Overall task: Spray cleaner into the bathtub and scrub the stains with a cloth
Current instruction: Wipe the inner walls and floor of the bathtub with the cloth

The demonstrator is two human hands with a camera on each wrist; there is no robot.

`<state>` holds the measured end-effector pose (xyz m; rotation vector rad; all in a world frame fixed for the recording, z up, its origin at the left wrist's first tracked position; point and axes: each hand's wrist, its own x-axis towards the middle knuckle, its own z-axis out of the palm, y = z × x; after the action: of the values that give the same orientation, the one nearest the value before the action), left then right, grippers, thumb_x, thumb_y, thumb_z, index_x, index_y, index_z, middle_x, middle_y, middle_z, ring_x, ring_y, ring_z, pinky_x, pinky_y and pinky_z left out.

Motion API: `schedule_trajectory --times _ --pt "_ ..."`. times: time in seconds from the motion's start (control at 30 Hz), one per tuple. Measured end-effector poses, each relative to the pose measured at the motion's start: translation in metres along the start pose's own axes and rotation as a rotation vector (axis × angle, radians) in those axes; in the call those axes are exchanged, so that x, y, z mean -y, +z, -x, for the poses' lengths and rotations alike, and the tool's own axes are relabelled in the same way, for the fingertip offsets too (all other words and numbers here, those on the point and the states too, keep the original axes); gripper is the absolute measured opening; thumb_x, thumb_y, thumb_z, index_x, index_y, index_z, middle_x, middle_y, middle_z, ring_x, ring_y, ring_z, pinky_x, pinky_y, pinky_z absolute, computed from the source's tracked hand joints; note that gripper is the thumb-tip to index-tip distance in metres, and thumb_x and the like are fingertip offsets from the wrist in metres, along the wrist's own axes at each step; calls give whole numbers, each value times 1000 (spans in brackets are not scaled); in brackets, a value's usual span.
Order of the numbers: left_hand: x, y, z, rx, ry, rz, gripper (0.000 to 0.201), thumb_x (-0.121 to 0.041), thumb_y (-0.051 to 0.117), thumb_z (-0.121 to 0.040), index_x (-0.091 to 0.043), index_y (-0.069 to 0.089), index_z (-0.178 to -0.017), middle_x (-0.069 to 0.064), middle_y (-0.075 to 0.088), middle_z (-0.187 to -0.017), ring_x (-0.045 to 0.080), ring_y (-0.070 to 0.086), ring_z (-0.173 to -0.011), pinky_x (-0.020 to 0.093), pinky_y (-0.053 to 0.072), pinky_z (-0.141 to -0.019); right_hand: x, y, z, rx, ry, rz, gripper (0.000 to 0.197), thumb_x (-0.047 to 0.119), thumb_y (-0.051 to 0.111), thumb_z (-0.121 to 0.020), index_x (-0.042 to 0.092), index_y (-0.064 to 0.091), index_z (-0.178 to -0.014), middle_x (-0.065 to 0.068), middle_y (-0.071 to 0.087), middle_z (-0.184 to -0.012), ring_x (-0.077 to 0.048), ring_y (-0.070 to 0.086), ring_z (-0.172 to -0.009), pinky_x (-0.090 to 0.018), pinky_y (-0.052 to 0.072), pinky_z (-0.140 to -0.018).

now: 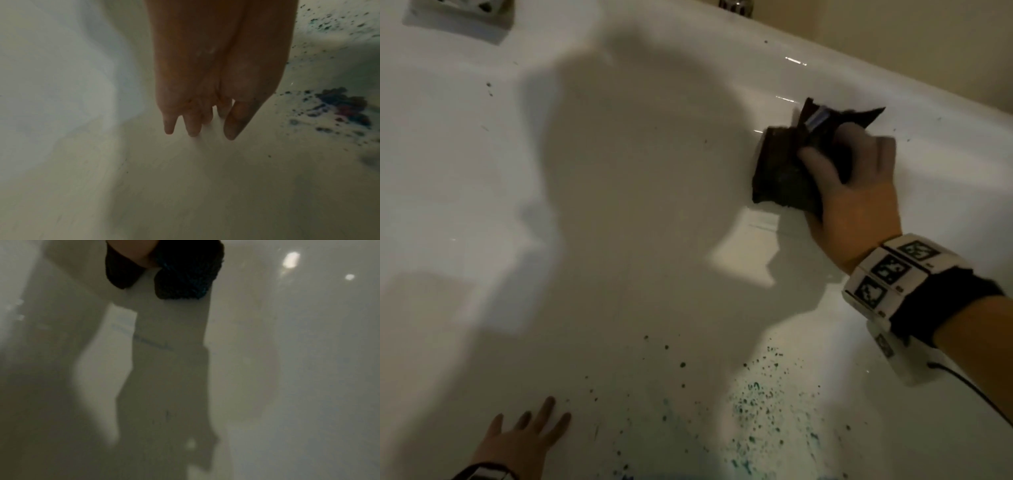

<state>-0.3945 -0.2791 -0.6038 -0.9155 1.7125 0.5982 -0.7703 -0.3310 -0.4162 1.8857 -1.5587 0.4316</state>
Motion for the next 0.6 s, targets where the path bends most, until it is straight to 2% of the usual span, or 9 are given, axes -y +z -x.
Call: schedule_trajectory --times 0.07,0.13,0.2,0.3,0.37,0.43,0.47,0.53,0.6 --pt "0 1 -2 -1 7 11 69 -61 25 -94 -37 -13 -147 -8 -18 -155 22 -1 -145 48 4 -116 3 12 22 55 -140 -8 46 11 65 -71 13 46 -113 -15 34 -119 -34 33 -96 -48 50 -72" --pt "2 2 -5 -3 18 27 68 -57 27 -95 -37 -14 -146 -8 -19 -155 21 -1 -145 48 4 -116 7 18 39 197 -201 -1 67 5 78 -54 14 46 -111 -14 36 -115 -34 34 -93 -47 52 -66" --pt "6 4 -8 -6 25 55 64 -46 28 -99 -38 -15 -146 -8 -21 -155 19 0 -145 48 4 -116 16 22 47 284 -121 -6 79 1 84 -41 13 49 -111 -14 38 -113 -34 33 -92 -46 53 -62" --pt "8 1 -8 20 28 70 62 -20 24 -101 -38 -16 -146 -7 -23 -154 19 -1 -145 48 4 -117 35 28 55 358 9 -57 73 -5 83 -35 6 61 -104 -19 47 -109 -33 32 -91 -47 53 -56" --pt "6 -2 -5 38 32 54 67 -7 21 -98 -37 -15 -146 -6 -23 -154 19 0 -145 48 3 -117 51 30 60 404 88 -140 65 -9 81 -38 2 63 -100 -25 53 -107 -34 35 -94 -47 53 -53" --pt "6 -2 -5 1 41 43 74 -1 23 -95 -38 -15 -146 -5 -24 -154 20 0 -146 49 2 -117 73 29 60 426 152 -223 58 -10 80 -46 0 62 -100 -29 54 -108 -42 46 -97 -48 55 -55" --pt "7 1 -5 -11 41 41 77 1 24 -93 -38 -16 -146 -5 -25 -154 20 -1 -146 49 2 -117 85 30 57 464 173 -247 54 -8 79 -52 0 61 -102 -28 52 -111 -44 50 -97 -48 56 -60" --pt "10 7 -4 -21 39 49 82 4 27 -91 -39 -17 -145 -4 -27 -153 20 -3 -145 50 2 -117 110 35 52 554 219 -301 43 -3 69 -71 3 57 -113 -22 46 -119 -41 49 -103 -45 52 -76" --pt "10 9 -3 -35 34 58 86 2 34 -91 -39 -19 -144 -4 -29 -152 21 -4 -145 50 3 -117 133 40 49 593 261 -358 37 1 65 -78 3 55 -113 -21 43 -122 -38 49 -104 -43 50 -82"
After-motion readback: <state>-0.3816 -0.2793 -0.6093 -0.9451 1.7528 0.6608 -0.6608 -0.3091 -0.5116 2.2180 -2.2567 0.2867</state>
